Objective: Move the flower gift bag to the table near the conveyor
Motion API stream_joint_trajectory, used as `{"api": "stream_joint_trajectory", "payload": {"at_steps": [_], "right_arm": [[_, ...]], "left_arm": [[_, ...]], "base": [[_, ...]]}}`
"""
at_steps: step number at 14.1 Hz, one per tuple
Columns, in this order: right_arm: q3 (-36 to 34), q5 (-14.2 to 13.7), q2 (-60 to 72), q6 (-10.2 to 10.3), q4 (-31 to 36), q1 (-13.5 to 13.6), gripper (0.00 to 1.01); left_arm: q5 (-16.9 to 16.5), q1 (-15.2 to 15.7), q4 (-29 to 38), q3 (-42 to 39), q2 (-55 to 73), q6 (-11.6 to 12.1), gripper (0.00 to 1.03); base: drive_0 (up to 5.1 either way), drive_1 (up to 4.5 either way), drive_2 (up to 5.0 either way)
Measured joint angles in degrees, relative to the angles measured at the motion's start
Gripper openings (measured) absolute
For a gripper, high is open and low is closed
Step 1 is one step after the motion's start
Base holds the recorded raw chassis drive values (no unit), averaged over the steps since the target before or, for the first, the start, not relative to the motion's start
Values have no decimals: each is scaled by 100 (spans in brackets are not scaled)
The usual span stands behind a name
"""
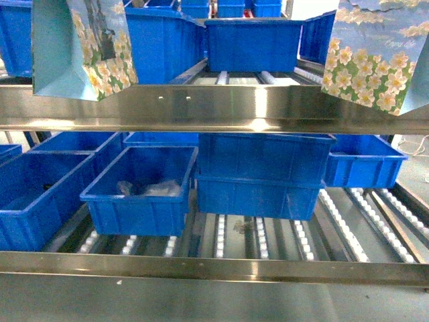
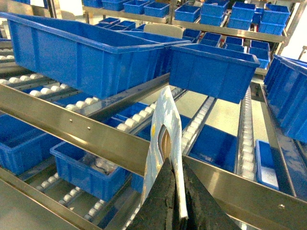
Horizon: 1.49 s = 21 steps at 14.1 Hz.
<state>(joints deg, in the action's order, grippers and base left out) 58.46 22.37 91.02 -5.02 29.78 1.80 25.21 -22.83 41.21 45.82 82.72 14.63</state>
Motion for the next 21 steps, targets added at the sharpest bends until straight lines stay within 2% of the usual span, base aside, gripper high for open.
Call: {"api": "stream_joint_trajectory", "payload": {"at_steps": [21], "right_arm": [[9,0,-4,0,9,0,2]], "left_arm": [[4,7,0,0,0,-2,2]], "base": [[-485,168,314]]}}
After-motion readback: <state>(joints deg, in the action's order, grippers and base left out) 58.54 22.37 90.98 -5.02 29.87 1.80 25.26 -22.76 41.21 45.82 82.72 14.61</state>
